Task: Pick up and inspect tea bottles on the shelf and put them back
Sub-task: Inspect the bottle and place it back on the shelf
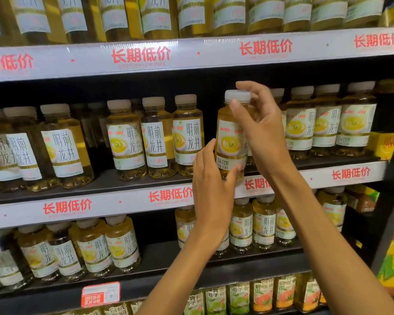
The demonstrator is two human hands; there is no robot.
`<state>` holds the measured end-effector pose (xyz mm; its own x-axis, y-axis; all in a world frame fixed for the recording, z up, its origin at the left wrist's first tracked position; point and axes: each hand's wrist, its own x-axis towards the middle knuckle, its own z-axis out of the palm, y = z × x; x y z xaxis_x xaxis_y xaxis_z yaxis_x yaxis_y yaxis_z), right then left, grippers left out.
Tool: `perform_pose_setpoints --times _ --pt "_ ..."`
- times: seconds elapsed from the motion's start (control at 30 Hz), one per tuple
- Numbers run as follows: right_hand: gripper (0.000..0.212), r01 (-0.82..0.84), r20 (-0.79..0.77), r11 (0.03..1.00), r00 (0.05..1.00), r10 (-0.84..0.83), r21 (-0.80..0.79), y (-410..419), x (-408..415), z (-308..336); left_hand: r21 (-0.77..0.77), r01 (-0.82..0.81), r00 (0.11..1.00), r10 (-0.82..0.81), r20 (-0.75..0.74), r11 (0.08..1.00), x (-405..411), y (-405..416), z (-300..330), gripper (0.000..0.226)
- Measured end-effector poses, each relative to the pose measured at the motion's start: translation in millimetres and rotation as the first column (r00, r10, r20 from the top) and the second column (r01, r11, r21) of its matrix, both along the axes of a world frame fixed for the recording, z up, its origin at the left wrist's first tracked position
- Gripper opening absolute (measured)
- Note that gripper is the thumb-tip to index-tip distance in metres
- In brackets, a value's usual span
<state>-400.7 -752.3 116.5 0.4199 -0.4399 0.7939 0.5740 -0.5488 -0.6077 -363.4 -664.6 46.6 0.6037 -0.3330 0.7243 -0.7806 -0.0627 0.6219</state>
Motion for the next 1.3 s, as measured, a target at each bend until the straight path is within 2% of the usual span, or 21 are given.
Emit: perform_pose_setpoints --times 0.17,0.3,0.53,0.73,0.9,1.07,1.13,1.23,1.3 --pt "0.037 0.203 -0.023 0.976 0.978 -0.206 -0.082 -4.0 17.0 -0.1 0.021 -0.142 0.989 0.141 0.055 0.99 3.3 -8.3 -2.9 0.06" --pt "0.041 0.457 -0.026 0.846 0.876 -0.481 -0.273 -13.7 17.0 0.1 0.027 -0.251 0.963 0.247 0.105 0.968 3.4 -13.7 -1.2 0.063" --pt "0.047 0.406 -0.08 0.849 0.887 -0.456 -0.337 -26.6 6.6 -7.0 0.017 -0.382 0.899 0.367 0.238 0.924 3.2 -17.7 -2.9 0.065" --pt "0.042 0.504 -0.046 0.767 0.824 -0.565 -0.396 -29.9 22.5 -5.7 0.12 -0.435 0.876 0.388 0.286 0.892 5.6 -20.8 -6.0 0.066" --pt "0.042 0.531 -0.018 0.675 0.779 -0.627 -0.511 -39.6 28.1 -2.0 0.149 -0.488 0.862 0.447 0.24 0.86 -1.2 -31.5 -3.5 0.067" --pt "0.034 0.563 0.047 0.691 0.79 -0.612 -0.454 -58.5 14.1 8.5 0.06 -0.525 0.837 0.502 0.218 0.849 -10.9 -41.4 -0.4 0.061" --pt "0.033 0.581 -0.008 0.64 0.737 -0.675 -0.503 -66.6 11.2 10.1 0.017 -0.524 0.833 0.508 0.219 0.852 -15.8 -46.9 0.7 0.058" --pt "0.036 0.614 0.028 0.475 0.629 -0.777 -0.63 -73.3 9.0 8.5 -0.028 -0.519 0.831 0.513 0.217 0.854 -22.2 -54.3 0.7 0.055" --pt "0.036 0.621 0.067 0.477 0.649 -0.758 -0.622 -76.2 5.9 8.6 -0.045 -0.517 0.831 0.514 0.214 0.855 -24.8 -58.5 -0.2 0.054"
